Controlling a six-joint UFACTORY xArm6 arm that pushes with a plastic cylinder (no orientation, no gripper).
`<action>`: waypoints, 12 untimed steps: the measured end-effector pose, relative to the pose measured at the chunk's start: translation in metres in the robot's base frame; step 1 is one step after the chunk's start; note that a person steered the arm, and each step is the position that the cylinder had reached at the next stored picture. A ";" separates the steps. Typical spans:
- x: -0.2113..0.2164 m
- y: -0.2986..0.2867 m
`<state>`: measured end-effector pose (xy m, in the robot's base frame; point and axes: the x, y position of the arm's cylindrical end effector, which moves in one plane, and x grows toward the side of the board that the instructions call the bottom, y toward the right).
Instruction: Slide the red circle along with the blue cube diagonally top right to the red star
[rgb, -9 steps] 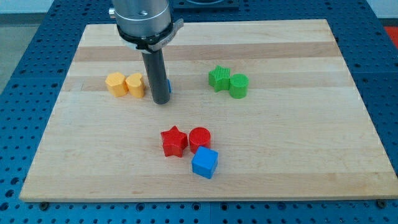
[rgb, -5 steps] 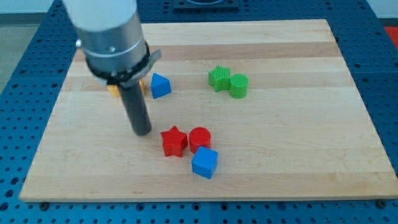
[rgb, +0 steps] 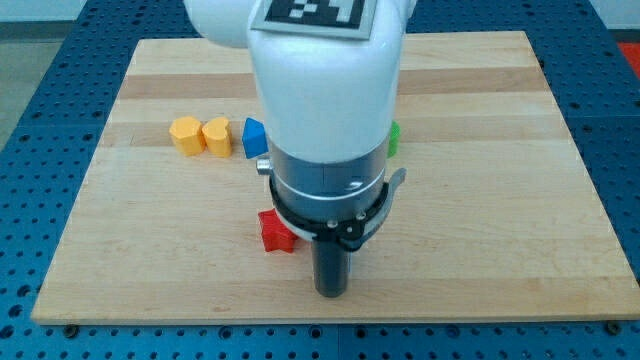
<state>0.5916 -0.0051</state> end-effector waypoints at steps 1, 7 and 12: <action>-0.019 0.003; -0.095 0.039; -0.105 0.021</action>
